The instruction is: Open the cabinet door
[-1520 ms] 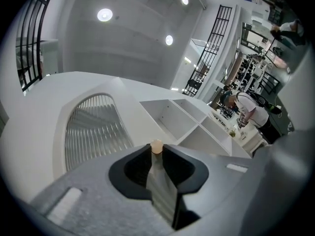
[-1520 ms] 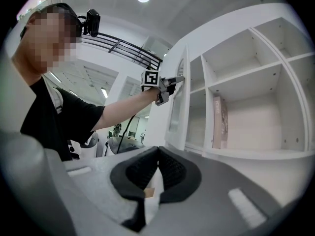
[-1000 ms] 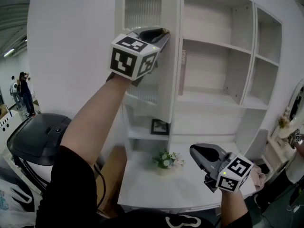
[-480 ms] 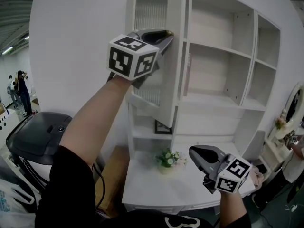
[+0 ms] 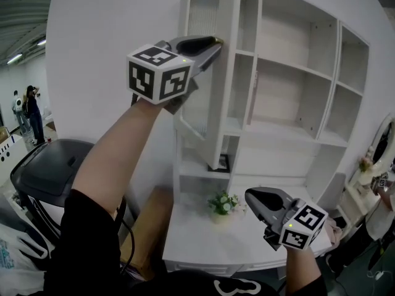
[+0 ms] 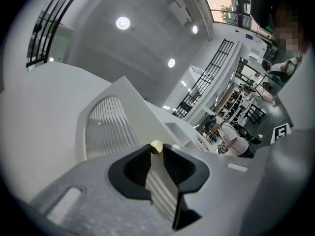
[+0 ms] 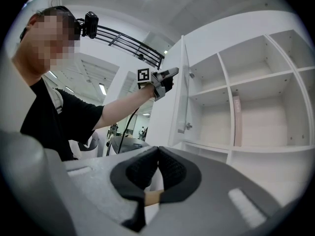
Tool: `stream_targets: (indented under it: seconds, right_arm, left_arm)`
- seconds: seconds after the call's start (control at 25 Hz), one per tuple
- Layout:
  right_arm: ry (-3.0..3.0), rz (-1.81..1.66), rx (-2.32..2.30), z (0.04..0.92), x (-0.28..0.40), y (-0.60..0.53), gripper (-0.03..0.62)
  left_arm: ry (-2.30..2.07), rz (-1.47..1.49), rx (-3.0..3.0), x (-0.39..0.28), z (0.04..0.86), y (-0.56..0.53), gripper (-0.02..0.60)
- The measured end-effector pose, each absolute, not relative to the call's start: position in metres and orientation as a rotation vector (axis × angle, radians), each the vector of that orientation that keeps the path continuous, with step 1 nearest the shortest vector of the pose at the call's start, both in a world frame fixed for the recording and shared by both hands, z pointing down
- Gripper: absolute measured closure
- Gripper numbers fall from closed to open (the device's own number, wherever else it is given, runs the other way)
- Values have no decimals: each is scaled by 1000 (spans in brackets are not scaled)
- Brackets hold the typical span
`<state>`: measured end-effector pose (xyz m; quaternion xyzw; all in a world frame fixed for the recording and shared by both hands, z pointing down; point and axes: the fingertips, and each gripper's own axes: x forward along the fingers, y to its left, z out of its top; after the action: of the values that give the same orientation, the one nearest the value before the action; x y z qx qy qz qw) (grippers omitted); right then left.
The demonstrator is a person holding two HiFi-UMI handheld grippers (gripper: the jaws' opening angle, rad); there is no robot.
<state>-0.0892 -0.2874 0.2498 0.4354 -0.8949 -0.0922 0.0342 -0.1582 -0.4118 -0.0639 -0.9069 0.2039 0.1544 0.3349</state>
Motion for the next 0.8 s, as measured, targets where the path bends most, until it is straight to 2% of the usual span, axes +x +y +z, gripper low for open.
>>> stream_targets:
  seconds: [0.8]
  right_arm:
    - [-2772, -192, 1249, 277, -137, -290, 600]
  left_arm:
    - [510, 578, -2428, -280, -65, -421, 485]
